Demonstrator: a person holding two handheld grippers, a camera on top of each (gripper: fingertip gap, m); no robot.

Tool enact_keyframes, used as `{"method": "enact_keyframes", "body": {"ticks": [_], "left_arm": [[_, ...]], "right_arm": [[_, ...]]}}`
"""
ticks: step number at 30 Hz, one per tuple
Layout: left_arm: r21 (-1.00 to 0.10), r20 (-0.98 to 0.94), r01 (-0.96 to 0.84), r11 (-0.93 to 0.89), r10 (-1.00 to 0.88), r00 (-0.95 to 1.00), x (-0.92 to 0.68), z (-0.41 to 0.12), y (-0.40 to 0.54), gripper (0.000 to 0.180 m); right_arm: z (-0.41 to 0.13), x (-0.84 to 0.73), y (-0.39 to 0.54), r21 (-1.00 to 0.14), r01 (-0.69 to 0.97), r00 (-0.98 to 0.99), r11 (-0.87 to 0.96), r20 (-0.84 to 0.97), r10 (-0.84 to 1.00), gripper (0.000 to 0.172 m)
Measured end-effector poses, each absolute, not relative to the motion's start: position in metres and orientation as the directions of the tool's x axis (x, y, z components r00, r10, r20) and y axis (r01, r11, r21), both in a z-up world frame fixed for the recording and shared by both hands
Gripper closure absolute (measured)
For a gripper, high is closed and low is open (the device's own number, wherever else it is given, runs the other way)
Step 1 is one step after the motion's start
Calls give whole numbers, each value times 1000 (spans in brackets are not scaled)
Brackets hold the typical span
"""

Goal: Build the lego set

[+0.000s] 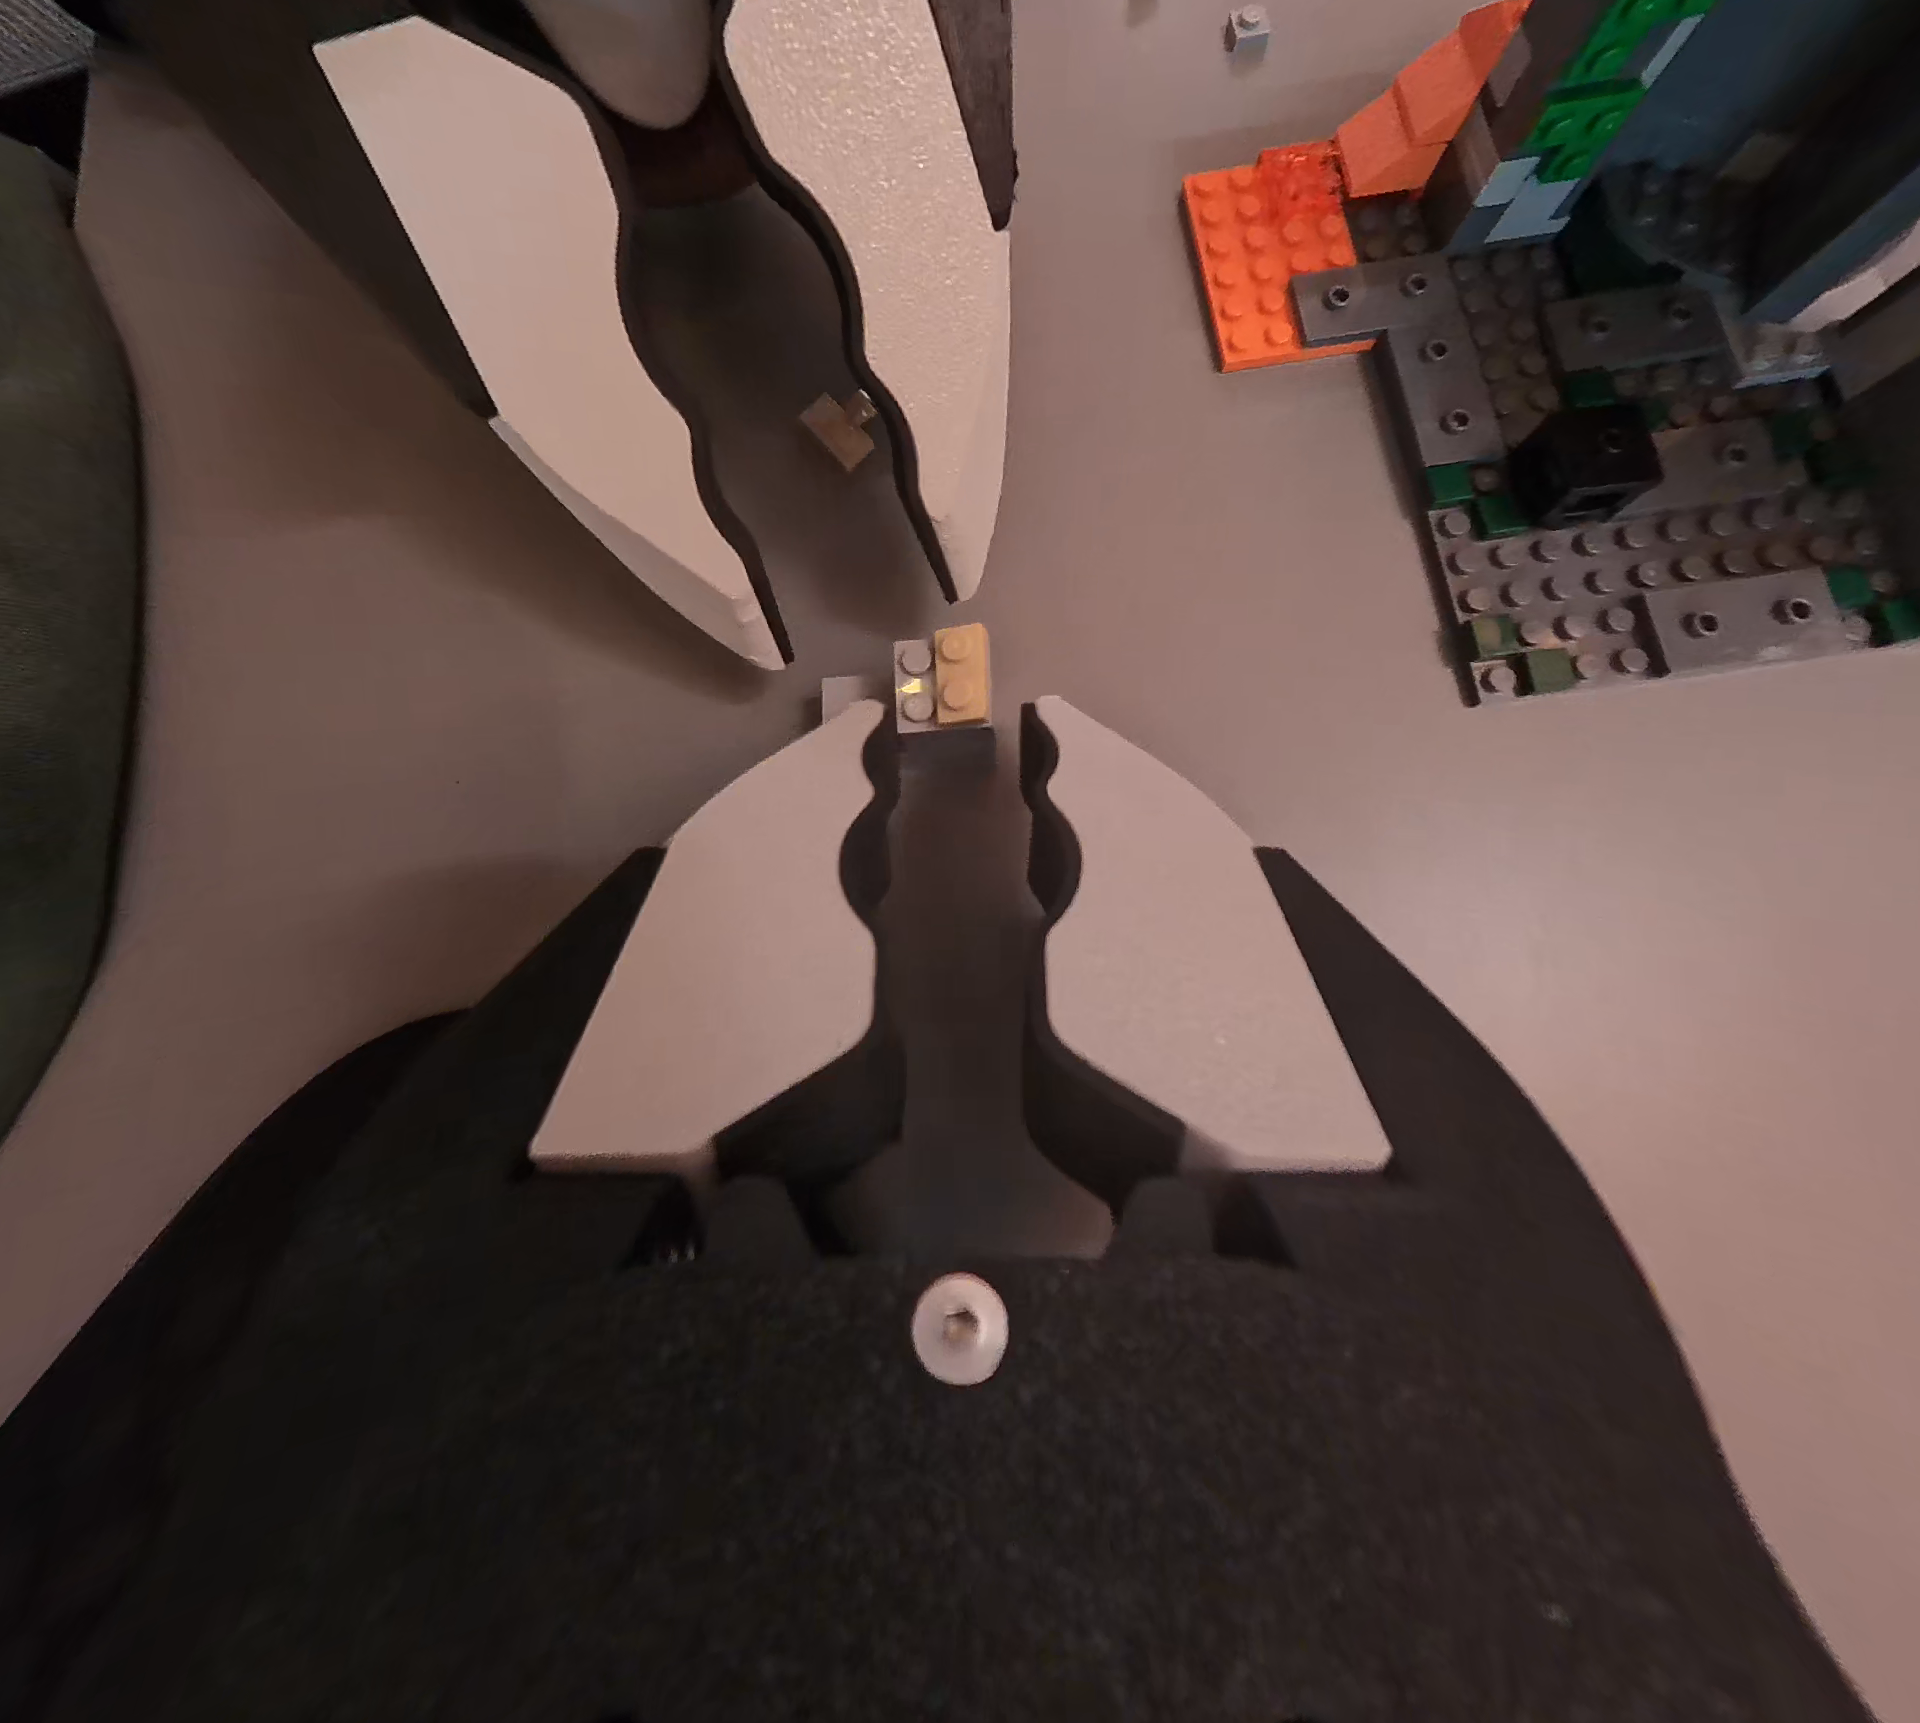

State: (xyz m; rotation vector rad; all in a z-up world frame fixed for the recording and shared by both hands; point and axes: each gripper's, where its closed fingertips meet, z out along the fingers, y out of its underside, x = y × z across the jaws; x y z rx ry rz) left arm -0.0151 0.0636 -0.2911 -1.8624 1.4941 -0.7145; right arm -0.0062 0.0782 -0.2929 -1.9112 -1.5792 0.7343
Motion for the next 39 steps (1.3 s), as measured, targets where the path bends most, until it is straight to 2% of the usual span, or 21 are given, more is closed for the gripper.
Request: {"method": "enact_keyframes", "body": {"ticks": [6,13,27,39], "left_arm": [[-751,40,-630,-198,-966,255,-14,-296,67,144],[-771,14,-595,-226,-941,339,-11,-295,78,138],[-872,-97,-459,-168,-861,499,-17,-261,108,158],[-918,-134,-379,-116,-808,574,-29,-242,123,162]], "right_arm": [[-293,-7,80,-727,658,225,-198,-61,972,155],[-278,-7,94,-761,543,427,-356,-115,897,155],[-246,-18,117,-766,440,612,-468,-125,781,155],[-226,-29,130,-798,413,684,-439,-47,728,155]]}}
